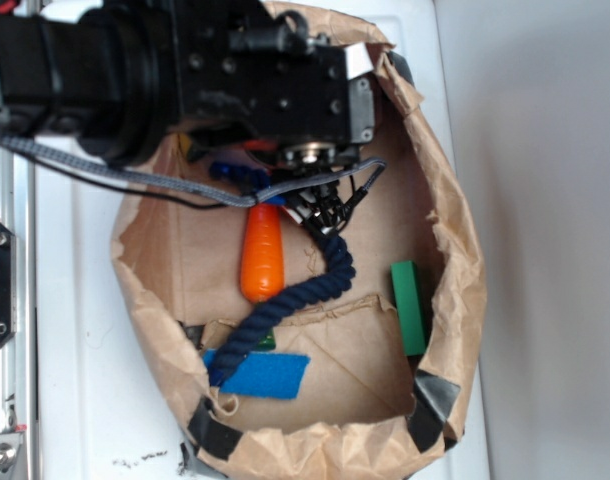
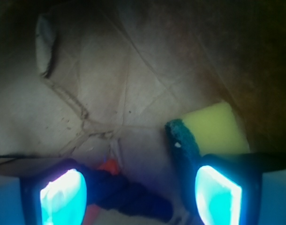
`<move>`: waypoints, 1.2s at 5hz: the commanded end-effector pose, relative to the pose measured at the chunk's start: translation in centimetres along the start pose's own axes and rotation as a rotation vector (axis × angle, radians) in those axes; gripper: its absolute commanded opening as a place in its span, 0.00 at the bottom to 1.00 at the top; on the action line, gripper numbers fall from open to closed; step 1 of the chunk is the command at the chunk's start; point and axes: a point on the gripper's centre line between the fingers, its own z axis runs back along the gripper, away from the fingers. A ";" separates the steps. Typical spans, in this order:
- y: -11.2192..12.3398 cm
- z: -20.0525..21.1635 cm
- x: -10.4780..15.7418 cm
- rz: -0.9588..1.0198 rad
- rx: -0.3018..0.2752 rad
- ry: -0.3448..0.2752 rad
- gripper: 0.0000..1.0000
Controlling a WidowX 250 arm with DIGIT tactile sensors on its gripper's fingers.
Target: Grab the green sponge.
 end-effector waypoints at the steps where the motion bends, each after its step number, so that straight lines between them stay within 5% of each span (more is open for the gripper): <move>1: -0.1 -2.3 2.4 0.056 -0.018 -0.044 1.00; 2: -0.6 -3.8 2.8 0.066 -0.025 -0.047 1.00; 3: -1.0 -3.6 2.6 0.043 -0.040 -0.067 0.07; 4: -0.8 -2.4 2.6 0.021 -0.052 -0.050 1.00; 6: 0.0 2.4 1.5 -0.003 -0.065 0.026 1.00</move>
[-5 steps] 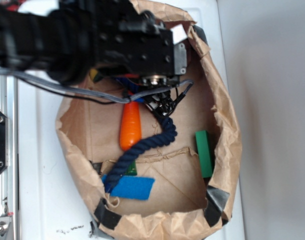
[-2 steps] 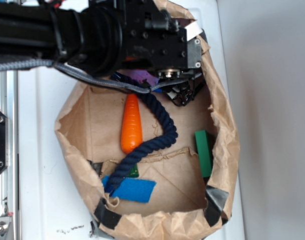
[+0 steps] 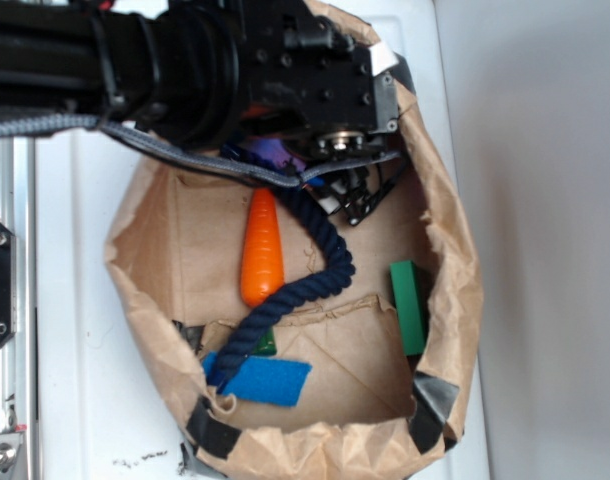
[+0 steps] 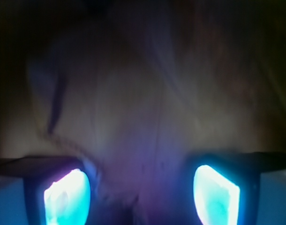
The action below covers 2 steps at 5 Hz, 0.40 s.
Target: Grab the green sponge.
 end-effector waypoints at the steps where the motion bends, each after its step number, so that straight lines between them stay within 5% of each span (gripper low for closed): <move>1: 1.8 5.4 -1.0 0.023 -0.012 -0.010 1.00; 2: 2.6 4.7 -1.4 0.035 0.003 -0.015 1.00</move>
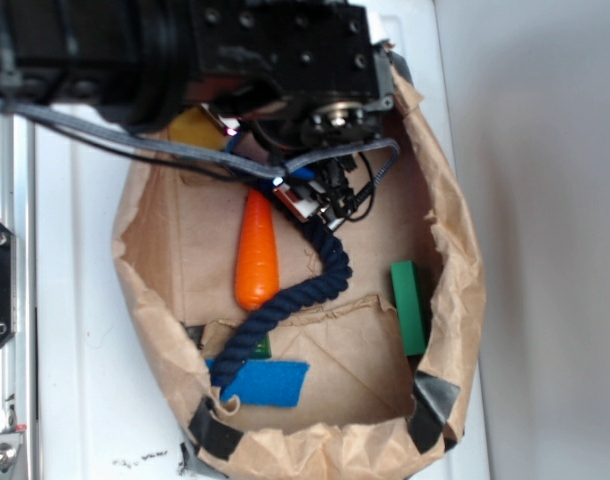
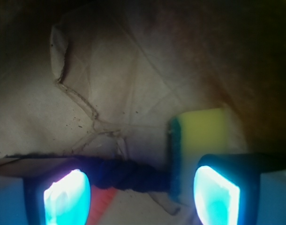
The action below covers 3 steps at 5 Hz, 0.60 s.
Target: Grab the green sponge.
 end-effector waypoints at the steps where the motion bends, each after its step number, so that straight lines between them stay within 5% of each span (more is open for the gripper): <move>1: 2.3 0.0 0.5 0.031 0.005 -0.084 1.00; 3: 2.4 -3.0 1.3 0.046 0.075 -0.117 1.00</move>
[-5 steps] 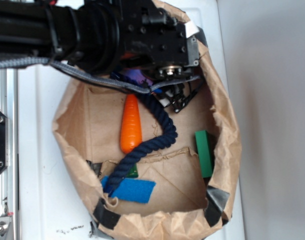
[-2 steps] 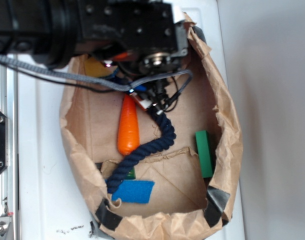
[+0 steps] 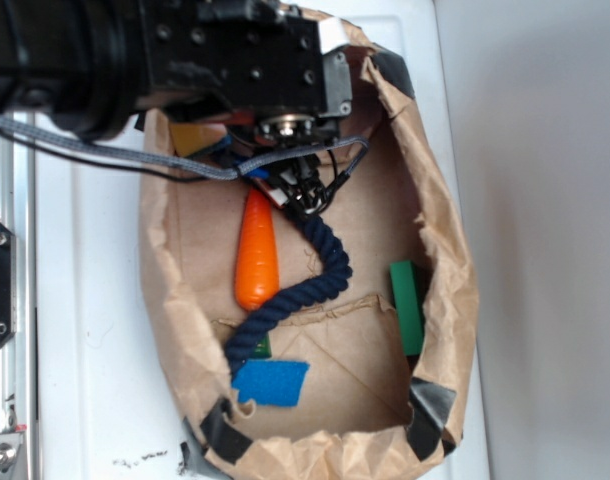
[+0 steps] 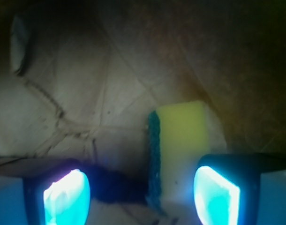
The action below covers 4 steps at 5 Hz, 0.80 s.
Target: Grab the green sponge.
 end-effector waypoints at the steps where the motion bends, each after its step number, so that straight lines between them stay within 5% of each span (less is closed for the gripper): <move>1: 0.4 -1.8 0.5 0.050 0.025 -0.061 1.00; 2: 0.2 -1.2 0.5 0.038 -0.009 -0.075 0.00; 4: 0.8 -0.1 0.4 0.005 -0.065 -0.091 0.00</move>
